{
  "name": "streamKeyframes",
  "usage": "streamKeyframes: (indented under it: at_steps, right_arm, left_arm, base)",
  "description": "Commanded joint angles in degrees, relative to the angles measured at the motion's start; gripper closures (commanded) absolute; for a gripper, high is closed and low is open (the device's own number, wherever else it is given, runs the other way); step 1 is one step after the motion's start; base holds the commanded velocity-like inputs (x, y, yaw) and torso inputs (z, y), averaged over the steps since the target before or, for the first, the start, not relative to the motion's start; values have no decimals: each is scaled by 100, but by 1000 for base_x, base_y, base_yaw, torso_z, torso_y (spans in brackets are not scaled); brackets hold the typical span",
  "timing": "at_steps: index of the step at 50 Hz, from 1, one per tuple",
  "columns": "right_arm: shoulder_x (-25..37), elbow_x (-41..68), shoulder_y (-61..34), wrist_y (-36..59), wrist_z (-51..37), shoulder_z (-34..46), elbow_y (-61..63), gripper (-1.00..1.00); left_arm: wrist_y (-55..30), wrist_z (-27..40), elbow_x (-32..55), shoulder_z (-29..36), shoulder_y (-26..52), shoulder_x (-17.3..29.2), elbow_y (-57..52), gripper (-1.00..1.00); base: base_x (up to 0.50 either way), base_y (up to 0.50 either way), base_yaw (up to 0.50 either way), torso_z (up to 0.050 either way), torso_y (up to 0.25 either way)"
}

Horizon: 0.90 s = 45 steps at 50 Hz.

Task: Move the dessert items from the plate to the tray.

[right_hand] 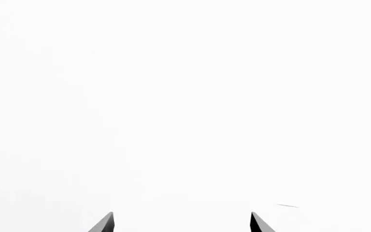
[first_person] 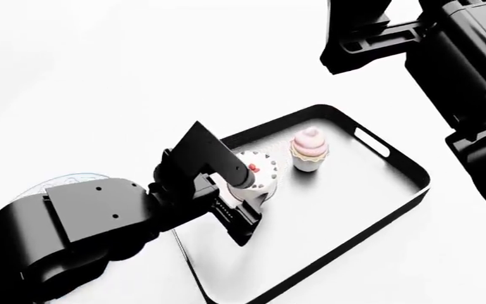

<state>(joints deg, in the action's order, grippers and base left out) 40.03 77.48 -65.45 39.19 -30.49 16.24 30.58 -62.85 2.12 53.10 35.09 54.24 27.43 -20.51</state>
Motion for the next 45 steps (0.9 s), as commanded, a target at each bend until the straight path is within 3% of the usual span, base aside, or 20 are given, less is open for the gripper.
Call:
streamKeyframes:
  at_steps: [1,6,7,21,31,39,45]
  right_arm:
    - [11,5,62,-23,18,8,7,-100]
    - [15,13,71,-26,20,12,11,-100]
    - [17,16,71,-26,20,12,14,-100]
    - [35,17,127,-51,42,17,26,-100]
    - [16,43,98,-40,38,43,33,-100]
    - [-54,-37,281,-73,57,144,68,-100]
    - [-104,-60,309,-49,44,224,82,-100]
  left_arm:
    - [37,48,-67,79,15,65,-37,100]
    - [-3,121,-34,45,14,58,-11,100]
    - [-6,139,-19,23,16,50,2,-100]
    - [144,259,-36,-116,73,75,-162,-100]
    - [-2,468,91,-297,226,154,-334,-100]
    - [-155,1005,298,-917,735,299,-748,-100]
    - [-222,1458,254,-1141,877,447,-1256,-100]
  base:
    - [0,0,0,0,0]
    - [0,0,0,0,0]
    - [0,0,0,0,0]
    - [0,0,0,0,0]
    - [0,0,0,-16,245]
    - [0,0,0,-17,250]
    - [0,0,0,0,0]
